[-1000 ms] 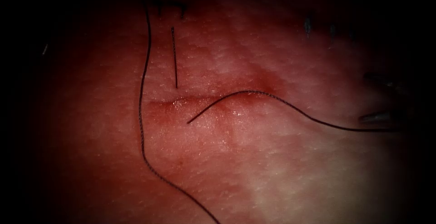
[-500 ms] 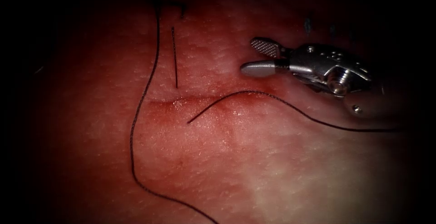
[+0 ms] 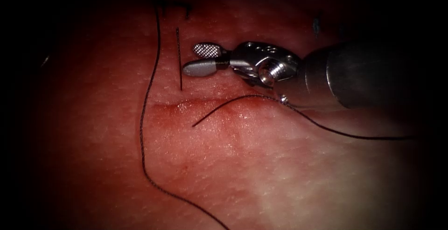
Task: Wound Closure
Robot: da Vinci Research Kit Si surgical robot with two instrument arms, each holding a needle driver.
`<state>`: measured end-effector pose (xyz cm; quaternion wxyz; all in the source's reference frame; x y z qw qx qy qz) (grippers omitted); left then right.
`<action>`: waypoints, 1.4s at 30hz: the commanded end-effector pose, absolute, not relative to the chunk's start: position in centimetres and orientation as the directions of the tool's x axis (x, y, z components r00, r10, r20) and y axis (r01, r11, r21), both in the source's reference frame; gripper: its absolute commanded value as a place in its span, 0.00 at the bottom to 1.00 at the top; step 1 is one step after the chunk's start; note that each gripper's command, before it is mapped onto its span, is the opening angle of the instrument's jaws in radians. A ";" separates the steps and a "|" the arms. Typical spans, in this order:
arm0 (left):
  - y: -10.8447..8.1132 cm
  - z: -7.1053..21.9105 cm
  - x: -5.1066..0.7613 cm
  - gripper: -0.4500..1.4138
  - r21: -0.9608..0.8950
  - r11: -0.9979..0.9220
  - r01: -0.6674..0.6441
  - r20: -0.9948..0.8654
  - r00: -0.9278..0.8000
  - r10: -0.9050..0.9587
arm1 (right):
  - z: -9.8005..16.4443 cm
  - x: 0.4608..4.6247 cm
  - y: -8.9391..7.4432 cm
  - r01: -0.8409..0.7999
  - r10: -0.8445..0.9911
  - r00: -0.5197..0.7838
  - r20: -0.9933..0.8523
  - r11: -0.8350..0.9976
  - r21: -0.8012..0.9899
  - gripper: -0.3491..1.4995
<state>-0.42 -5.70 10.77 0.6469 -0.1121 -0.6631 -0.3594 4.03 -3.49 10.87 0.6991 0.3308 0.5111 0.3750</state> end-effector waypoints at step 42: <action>-5.9 11.0 -0.65 0.15 0.307 0.714 0.629 0.923 -0.015 -0.384 | 10.4 3.95 -3.1 -0.184 0.765 0.034 -0.643 0.637 0.749 0.87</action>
